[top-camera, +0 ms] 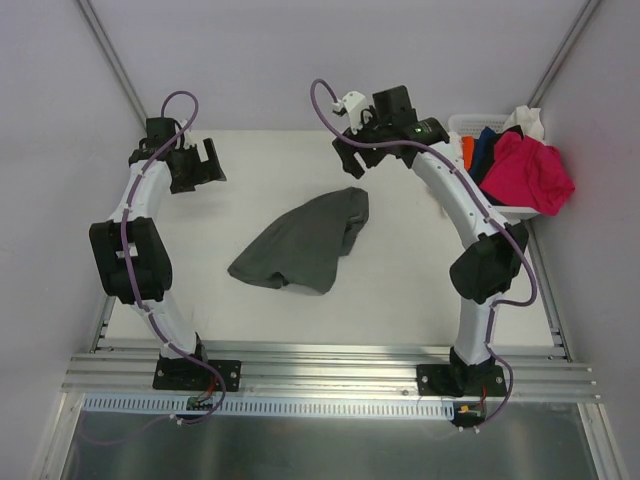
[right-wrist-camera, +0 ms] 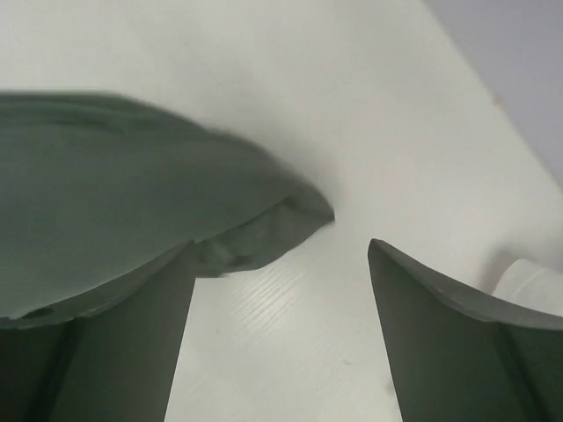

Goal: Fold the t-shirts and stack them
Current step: Flatten out the tshirt

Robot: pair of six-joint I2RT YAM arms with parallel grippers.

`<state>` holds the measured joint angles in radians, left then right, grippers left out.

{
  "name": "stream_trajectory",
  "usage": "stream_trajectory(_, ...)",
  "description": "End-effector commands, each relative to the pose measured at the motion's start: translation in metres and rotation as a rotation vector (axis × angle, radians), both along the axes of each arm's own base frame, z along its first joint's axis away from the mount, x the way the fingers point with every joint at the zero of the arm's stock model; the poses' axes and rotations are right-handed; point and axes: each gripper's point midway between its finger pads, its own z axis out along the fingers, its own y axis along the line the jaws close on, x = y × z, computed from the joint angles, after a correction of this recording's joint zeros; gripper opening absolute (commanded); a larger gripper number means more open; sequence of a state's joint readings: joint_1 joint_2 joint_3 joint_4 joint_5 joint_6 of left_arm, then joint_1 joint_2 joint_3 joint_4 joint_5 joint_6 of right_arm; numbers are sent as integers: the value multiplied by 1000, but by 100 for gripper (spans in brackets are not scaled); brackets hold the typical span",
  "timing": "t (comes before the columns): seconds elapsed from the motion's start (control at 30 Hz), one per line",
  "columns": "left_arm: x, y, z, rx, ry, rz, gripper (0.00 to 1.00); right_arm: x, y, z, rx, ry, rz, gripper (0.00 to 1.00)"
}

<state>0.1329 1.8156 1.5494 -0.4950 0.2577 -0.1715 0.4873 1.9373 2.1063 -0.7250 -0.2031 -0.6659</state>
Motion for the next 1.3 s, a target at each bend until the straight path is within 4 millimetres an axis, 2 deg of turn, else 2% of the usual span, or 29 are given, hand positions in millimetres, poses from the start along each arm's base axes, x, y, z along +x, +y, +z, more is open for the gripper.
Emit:
stream_trajectory(0.0,1,1,24,4,-61,-18,99,-35,22,10,28,35,104,82)
stream_trajectory(0.07,-6,-6,27,-15,-68,-51,97,-50,29,-5,24,102,160,82)
stream_trajectory(0.1,-11,-21,32,-75,-81,-118,94,-62,28,-23,4,170,181,82)
stream_trajectory(0.13,-20,-29,28,-99,-71,-169,89,-70,28,-30,2,203,205,82)
stream_trajectory(0.2,-37,-50,31,-138,-68,-266,88,-87,31,-45,27,286,233,81)
stream_trajectory(0.23,-54,-68,19,-96,-29,-381,88,-97,31,-59,35,348,245,82)
stream_trajectory(0.27,-64,-77,19,-52,-30,-443,89,-104,31,-65,46,394,233,82)
stream_trajectory(0.3,-76,-81,6,6,0,-488,90,-106,30,-71,54,423,224,82)
stream_trajectory(0.33,-87,-104,2,80,-21,-626,90,-111,24,-87,52,478,198,82)
stream_trajectory(0.37,-94,-111,7,127,-52,-679,90,-112,22,-91,66,502,171,82)
stream_trajectory(0.4,-104,-121,-1,163,-48,-740,90,-109,19,-95,81,517,146,82)
stream_trajectory(0.43,-110,-136,-2,231,-69,-829,90,-103,9,-102,75,526,109,82)
stream_trajectory(0.5,-118,-152,-2,264,-90,-911,89,-89,-3,-105,64,507,57,82)
stream_trajectory(0.53,-120,-157,-3,289,-101,-950,90,-72,-17,-98,73,478,3,82)
stream_trajectory(0.57,-126,-171,-3,300,-108,-998,90,-62,-24,-96,82,471,-28,83)
stream_trajectory(0.6,-128,-175,-3,309,-113,-1017,90,-48,-42,-98,93,473,-88,83)
stream_trajectory(0.67,-135,-186,-2,329,-126,-1060,90,-30,-56,-85,108,437,-136,83)
stream_trajectory(0.7,-140,-188,-6,327,-115,-1068,89,-20,-69,-86,116,438,-171,82)
stream_trajectory(0.77,-149,-192,-12,325,-95,-1083,89,-11,-80,-82,137,432,-204,83)
stream_trajectory(0.8,-158,-191,-24,327,-61,-1093,88,-4,-92,-83,147,432,-234,83)
stream_trajectory(0.87,-168,-190,-37,366,-23,-1115,87,1,-102,-85,158,425,-264,83)
stream_trajectory(0.9,-180,-194,-50,381,8,-1155,85,4,-111,-83,165,417,-284,83)
stream_trajectory(1.0,-193,-193,-75,431,75,-1203,83,3,-115,-72,190,402,-277,83)
stream_trajectory(1.07,-193,-191,-82,426,108,-1150,82,-9,-105,-69,201,429,-191,82)
stream_trajectory(1.1,-191,-186,-85,411,121,-1102,82,-18,-91,-63,210,437,-121,82)
stream_trajectory(1.17,-190,-175,-83,367,133,-1035,82,-37,-79,-66,156,439,-38,81)
stream_trajectory(1.2,-188,-168,-82,343,142,-994,82,-48,-63,-68,124,417,35,81)
stream_trajectory(1.23,-177,-145,-79,307,152,-887,82,-62,-58,-84,103,446,66,80)
stream_trajectory(1.27,-172,-131,-78,292,160,-827,83,-67,-50,-79,101,405,103,80)
